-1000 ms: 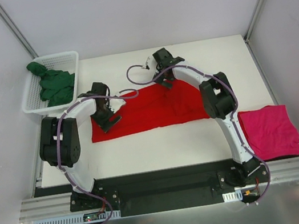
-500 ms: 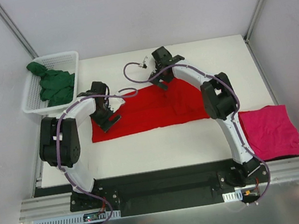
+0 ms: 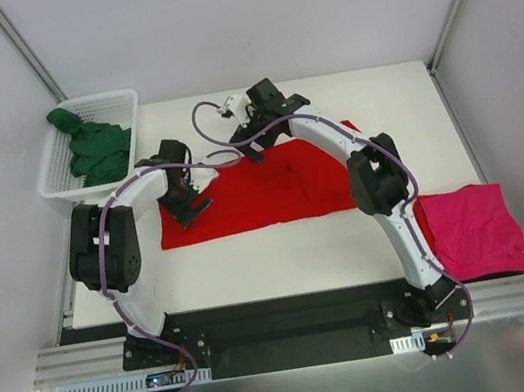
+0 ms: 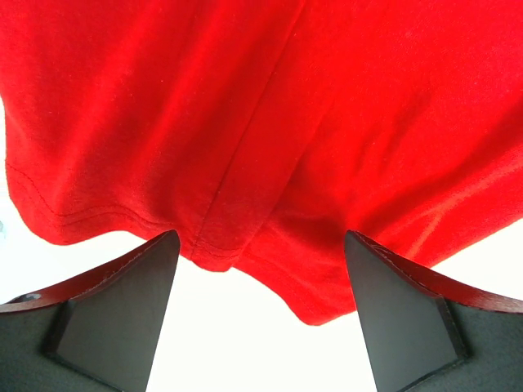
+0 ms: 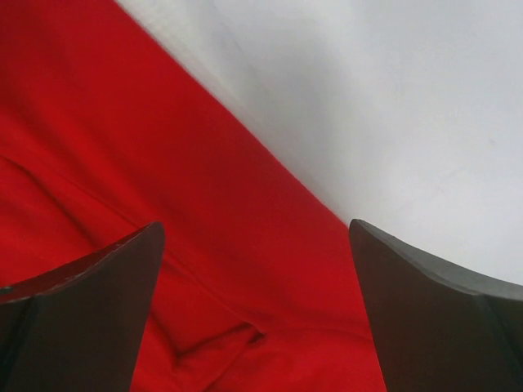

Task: Fold and stack the t-shirts
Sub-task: Fold the other side of the tshirt into a rectangle, then rotate the tshirt 90 degrees

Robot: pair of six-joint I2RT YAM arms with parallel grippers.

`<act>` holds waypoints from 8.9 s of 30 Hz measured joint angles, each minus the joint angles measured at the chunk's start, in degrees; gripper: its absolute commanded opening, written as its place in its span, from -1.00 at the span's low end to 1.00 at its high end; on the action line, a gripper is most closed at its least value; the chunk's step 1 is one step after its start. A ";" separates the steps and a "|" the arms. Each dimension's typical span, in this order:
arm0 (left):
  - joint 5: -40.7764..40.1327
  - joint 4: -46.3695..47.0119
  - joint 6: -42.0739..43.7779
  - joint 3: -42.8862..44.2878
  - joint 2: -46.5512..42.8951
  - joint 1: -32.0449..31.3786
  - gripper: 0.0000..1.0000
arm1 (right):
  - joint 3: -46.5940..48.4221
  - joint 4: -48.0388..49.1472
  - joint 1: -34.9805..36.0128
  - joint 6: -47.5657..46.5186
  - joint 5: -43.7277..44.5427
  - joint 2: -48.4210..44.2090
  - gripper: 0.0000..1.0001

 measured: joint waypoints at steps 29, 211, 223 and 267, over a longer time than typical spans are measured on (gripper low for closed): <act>1.86 -0.87 -0.68 1.38 3.39 -0.39 0.64 | 0.04 1.73 3.61 -0.48 -4.13 6.01 1.00; 2.58 -5.51 -5.35 15.50 13.49 -8.00 0.61 | -26.88 -0.15 -13.70 -12.15 14.84 -11.19 0.96; 2.34 -2.78 -4.90 12.94 11.67 -6.97 0.61 | -17.25 -9.57 -14.23 -14.34 13.22 -5.75 0.94; 1.49 -2.97 -0.37 45.38 30.97 -22.43 0.64 | -24.55 -30.32 -22.03 -14.84 13.99 -14.69 0.97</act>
